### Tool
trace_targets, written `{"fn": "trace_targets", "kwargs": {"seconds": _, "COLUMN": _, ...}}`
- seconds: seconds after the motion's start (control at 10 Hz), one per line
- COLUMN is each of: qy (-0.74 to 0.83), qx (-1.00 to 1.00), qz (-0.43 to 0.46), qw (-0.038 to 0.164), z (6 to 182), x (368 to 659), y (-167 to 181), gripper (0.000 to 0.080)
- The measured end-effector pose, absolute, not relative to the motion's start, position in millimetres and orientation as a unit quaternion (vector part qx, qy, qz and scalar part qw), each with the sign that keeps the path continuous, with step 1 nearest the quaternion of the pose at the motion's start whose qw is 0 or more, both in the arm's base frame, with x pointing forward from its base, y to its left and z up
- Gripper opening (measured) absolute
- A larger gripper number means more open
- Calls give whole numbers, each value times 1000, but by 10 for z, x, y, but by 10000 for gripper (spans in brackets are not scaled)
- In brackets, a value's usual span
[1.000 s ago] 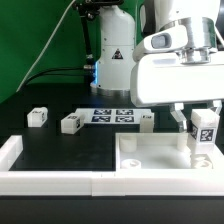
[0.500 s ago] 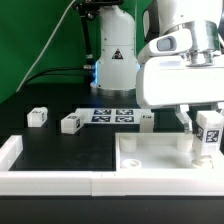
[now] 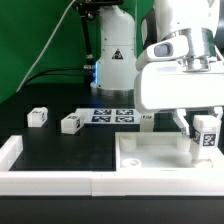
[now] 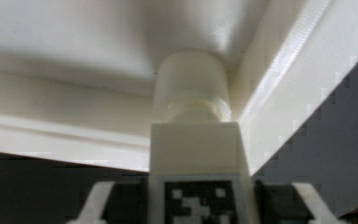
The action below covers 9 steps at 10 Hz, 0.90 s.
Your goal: Assemble one leg
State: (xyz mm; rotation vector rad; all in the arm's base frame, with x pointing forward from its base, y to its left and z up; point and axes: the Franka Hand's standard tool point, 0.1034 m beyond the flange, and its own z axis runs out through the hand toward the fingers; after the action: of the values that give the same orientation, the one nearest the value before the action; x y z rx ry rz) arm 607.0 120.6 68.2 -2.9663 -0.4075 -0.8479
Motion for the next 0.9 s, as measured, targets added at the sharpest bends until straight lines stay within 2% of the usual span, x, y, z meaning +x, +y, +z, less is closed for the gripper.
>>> {"fn": "trace_targets", "kwargs": {"seconds": 0.4, "qy": -137, "qx": -950, "qz": -280, "qw": 12, "z": 681, "x": 6081, "y": 1204, "gripper": 288}}
{"fn": "trace_targets", "kwargs": {"seconds": 0.5, "qy": -137, "qx": -950, "qz": -280, "qw": 12, "z": 681, "x": 6081, "y": 1204, "gripper": 447}}
{"fn": "trace_targets", "kwargs": {"seconds": 0.6, "qy": -137, "qx": -950, "qz": -280, "qw": 12, "z": 681, "x": 6081, "y": 1204, "gripper": 573}}
{"fn": "trace_targets", "kwargs": {"seconds": 0.7, "qy": -137, "qx": -950, "qz": -280, "qw": 12, "z": 681, "x": 6081, "y": 1204, "gripper": 573}}
{"fn": "trace_targets", "kwargs": {"seconds": 0.8, "qy": -137, "qx": -950, "qz": -280, "qw": 12, "z": 681, "x": 6081, "y": 1204, "gripper": 636}}
{"fn": "trace_targets", "kwargs": {"seconds": 0.9, "qy": -137, "qx": -950, "qz": -280, "qw": 12, "z": 681, "x": 6081, "y": 1204, "gripper": 646}}
